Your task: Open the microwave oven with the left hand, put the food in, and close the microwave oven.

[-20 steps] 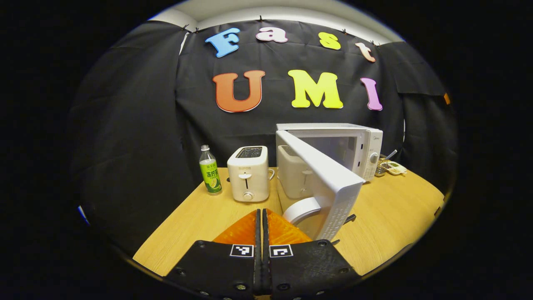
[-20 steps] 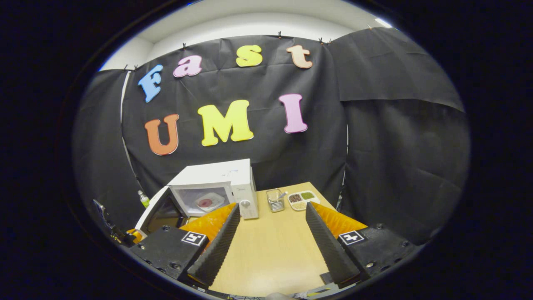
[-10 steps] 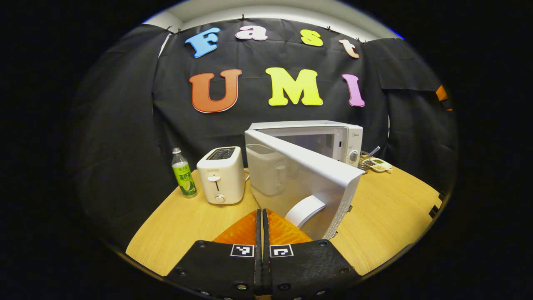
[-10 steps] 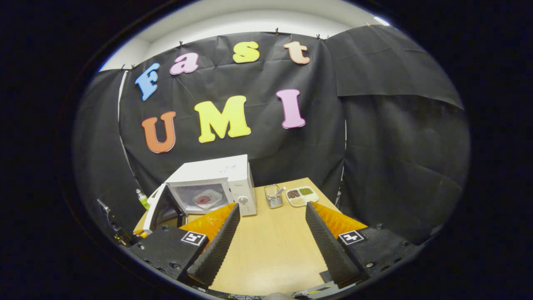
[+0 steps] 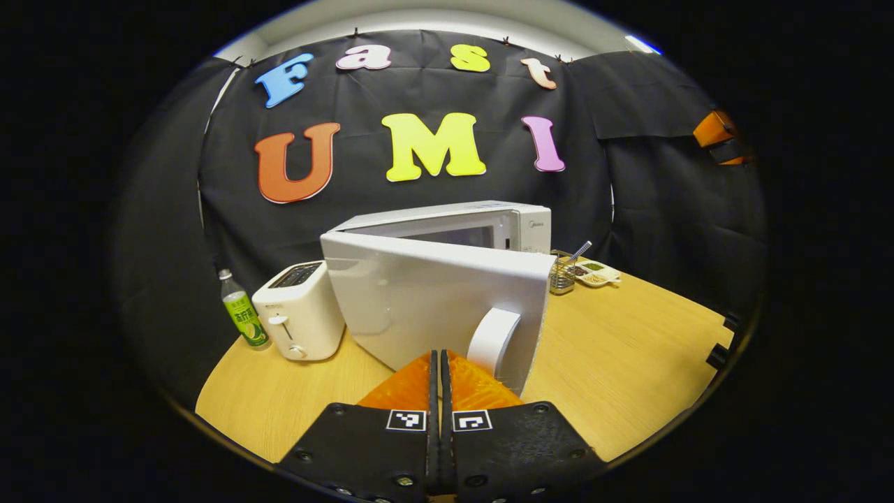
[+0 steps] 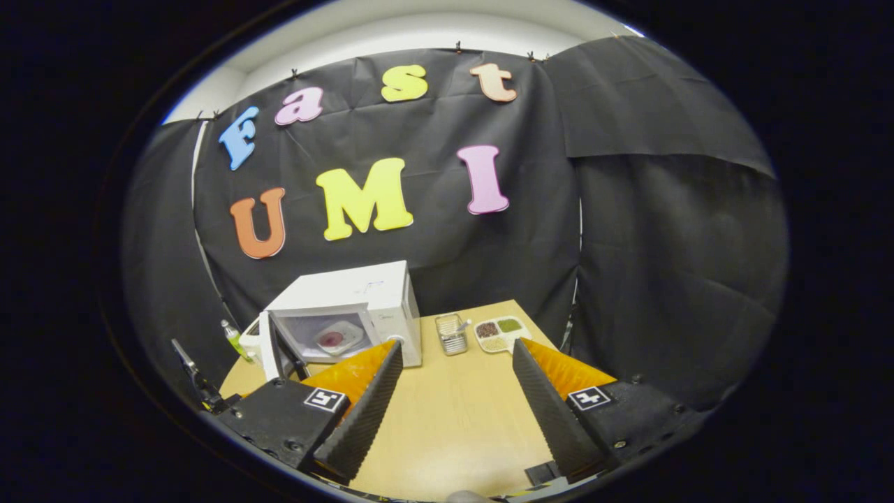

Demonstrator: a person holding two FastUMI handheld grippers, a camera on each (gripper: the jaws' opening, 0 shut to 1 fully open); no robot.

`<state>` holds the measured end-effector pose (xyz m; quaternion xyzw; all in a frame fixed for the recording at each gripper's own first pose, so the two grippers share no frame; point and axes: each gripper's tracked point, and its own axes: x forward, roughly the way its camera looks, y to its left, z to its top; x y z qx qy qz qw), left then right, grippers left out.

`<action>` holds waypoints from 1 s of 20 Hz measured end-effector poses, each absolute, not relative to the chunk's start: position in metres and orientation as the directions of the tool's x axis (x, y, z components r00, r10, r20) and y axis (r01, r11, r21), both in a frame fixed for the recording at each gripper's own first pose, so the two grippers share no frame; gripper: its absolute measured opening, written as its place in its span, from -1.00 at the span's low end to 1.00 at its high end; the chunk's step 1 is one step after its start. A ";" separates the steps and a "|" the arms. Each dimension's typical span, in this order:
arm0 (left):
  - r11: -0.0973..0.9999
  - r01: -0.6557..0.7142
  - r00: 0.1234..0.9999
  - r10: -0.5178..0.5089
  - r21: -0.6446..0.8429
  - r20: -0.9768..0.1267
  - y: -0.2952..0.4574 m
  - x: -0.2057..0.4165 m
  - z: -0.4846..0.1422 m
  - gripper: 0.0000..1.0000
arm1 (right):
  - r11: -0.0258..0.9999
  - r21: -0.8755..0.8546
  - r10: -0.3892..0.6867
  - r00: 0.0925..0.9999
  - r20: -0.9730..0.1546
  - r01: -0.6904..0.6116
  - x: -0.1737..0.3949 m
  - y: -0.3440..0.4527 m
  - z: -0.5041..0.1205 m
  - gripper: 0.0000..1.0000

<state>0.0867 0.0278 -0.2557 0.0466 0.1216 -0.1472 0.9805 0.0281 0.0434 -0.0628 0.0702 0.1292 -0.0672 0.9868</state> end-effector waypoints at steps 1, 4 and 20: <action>0.949 0.309 0.925 -0.286 0.056 -0.250 0.018 0.093 -0.254 -1.00 | 0.981 0.117 -0.117 0.958 -0.264 0.152 0.032 0.038 -0.061 1.00; 0.940 0.337 0.919 -0.314 0.060 -0.238 -0.011 0.115 -0.249 -1.00 | 0.983 0.107 -0.118 0.955 -0.271 0.151 0.041 0.026 -0.061 1.00; 0.930 0.359 0.918 -0.337 0.075 -0.210 -0.093 0.235 -0.239 -1.00 | 0.980 0.061 -0.163 0.938 -0.305 0.190 0.079 -0.034 -0.071 0.83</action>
